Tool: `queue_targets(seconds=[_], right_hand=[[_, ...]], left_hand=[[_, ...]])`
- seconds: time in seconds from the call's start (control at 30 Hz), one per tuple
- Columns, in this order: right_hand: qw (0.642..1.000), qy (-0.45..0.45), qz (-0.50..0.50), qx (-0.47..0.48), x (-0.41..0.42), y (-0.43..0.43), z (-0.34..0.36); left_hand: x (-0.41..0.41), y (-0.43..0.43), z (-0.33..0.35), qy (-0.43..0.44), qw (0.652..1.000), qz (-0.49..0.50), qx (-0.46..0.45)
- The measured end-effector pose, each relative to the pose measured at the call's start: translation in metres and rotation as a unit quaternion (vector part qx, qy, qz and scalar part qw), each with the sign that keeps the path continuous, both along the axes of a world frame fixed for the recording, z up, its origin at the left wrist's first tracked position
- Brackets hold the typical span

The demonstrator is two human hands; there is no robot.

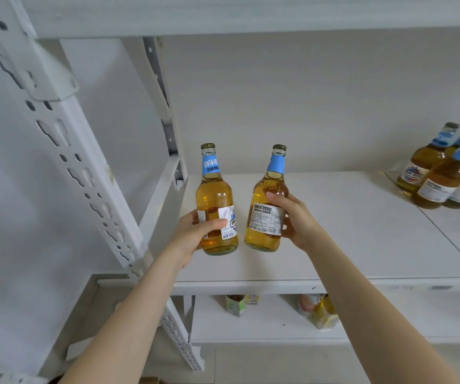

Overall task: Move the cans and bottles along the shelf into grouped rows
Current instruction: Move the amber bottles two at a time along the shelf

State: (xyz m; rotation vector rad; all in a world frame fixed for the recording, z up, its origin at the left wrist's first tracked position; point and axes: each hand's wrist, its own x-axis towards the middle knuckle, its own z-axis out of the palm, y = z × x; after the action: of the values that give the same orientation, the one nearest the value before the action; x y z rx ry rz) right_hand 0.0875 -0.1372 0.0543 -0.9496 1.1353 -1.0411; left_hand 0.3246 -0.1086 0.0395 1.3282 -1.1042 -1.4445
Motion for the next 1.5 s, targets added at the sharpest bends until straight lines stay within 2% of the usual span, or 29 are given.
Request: queue_targets(seconds=[0.3, 0.77, 1.17, 1.5], right_hand=[[1.0, 0.003, -0.014, -0.004, -0.072, 0.047, -0.001], [0.999, 0.029, -0.024, -0.002, -0.252, 0.105, 0.013], [0.997, 0.018, -0.077, -0.004, -0.387, 0.079, 0.007], [0.995, 0.014, -0.1, -0.001, -0.517, 0.059, 0.008]], left_hand=[[-0.058, 0.042, 0.009, 0.017, 1.0, -0.005, -0.024], [-0.232, 0.101, 0.01, 0.005, 1.0, -0.001, -0.024], [-0.349, 0.046, 0.009, 0.004, 0.999, -0.034, -0.031], [-0.484, 0.018, 0.005, -0.02, 0.998, -0.053, -0.034]])
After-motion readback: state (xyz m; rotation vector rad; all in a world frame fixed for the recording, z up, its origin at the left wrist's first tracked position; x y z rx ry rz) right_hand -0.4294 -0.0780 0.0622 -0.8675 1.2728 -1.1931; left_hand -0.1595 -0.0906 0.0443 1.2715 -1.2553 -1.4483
